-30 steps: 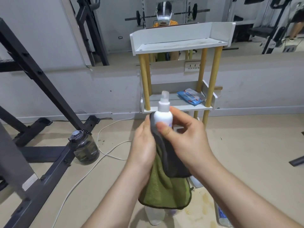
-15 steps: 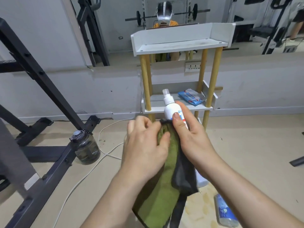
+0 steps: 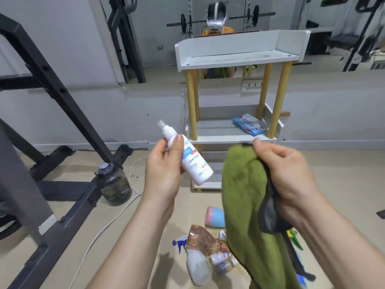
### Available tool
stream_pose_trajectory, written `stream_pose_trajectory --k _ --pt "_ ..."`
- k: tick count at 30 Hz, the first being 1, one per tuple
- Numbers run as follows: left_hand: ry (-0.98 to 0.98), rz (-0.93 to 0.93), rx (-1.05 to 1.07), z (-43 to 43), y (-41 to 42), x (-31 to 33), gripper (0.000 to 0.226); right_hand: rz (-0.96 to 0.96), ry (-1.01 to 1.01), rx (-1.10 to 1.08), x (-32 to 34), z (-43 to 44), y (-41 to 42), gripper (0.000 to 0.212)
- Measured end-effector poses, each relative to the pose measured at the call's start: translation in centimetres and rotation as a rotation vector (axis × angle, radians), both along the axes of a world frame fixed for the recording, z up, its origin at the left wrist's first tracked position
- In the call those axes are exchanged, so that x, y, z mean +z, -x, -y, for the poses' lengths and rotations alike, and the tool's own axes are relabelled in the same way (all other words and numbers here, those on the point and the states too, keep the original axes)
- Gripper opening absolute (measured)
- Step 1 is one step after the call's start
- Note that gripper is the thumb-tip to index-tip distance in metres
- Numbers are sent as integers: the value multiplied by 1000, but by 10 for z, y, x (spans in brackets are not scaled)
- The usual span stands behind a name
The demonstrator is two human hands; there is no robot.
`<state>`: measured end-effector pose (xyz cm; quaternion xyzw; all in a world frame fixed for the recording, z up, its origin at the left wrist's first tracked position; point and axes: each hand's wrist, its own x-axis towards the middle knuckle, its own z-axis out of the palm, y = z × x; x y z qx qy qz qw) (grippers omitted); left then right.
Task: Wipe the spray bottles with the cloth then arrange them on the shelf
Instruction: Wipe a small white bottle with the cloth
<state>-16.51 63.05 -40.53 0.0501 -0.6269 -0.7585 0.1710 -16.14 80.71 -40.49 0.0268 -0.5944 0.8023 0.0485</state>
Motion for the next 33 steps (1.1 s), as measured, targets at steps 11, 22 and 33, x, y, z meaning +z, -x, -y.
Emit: stream_pose_trajectory --k 11,22,33 --pt "59 -116 -120 -52 -11 -30 48 -303 -281 -50 -16 55 11 36" --pt "548 -168 -71 -49 -8 -46 40 2 -118 -69 -12 54 3 32" --pt "591 -62 -36 -44 -5 -48 37 -80 -55 -11 -25 60 0 18"
